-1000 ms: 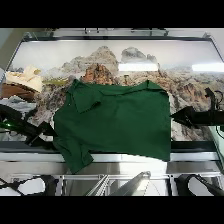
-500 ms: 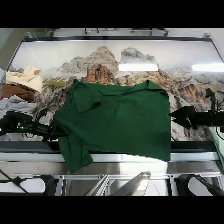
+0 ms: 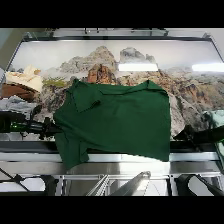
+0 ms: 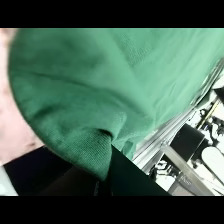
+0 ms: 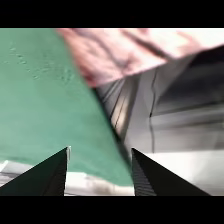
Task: Fold the shirts.
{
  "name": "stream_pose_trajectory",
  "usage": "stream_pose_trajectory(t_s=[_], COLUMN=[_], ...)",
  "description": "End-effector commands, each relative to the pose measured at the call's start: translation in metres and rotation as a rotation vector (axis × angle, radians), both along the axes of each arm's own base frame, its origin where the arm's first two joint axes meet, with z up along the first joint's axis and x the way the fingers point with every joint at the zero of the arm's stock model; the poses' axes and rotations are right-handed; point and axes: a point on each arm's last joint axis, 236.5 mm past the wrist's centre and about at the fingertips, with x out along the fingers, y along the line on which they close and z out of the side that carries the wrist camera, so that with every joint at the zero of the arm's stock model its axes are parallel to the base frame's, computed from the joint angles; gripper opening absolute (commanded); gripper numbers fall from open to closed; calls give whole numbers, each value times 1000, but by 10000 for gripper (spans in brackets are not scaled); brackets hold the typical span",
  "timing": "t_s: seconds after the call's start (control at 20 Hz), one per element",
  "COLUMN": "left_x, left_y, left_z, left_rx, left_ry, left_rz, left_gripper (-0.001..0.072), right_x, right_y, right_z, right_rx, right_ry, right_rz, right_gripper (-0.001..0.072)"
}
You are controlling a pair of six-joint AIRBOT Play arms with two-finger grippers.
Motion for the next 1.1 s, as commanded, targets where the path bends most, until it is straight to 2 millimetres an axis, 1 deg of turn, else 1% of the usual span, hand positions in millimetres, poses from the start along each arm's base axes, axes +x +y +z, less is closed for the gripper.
stream_pose_trajectory(t_s=[0.0,0.1,0.2,0.3,0.4,0.45,0.5,0.55,0.8,1.05], left_x=[2,2,2,1,1,1,1,1,1,-1], left_y=[4,1,-2,-3,-3,-3,-3,-3,-3,-2], left_z=[5,6,6,7,7,7,7,7,7,6], left_rx=[-7,-10,-12,-15,-17,-16,-16,-16,-14,-11], left_ry=[-13,-14,-14,-12,-12,-11,-12,-12,-12,-10], left_rz=[17,11,0,-5,-7,-7,-6,-6,-6,-11], left_gripper=[22,22,22,22,22,22,22,22,22,22], right_x=[-13,-29,-40,-40,-27,-22,-20,-19,-15,-16], right_y=[29,48,68,82,92,94,94,93,92,92], right_z=[-28,-42,-48,-48,-41,-39,-38,-38,-36,-35], right_rx=[99,154,205,246,284,295,297,296,293,296], right_ry=[10,55,92,81,13,-13,-22,-23,-40,-38], right_rz=[-44,-40,3,42,45,41,40,41,51,64], right_gripper=[433,433,433,431,429,379,238,225,225,224])
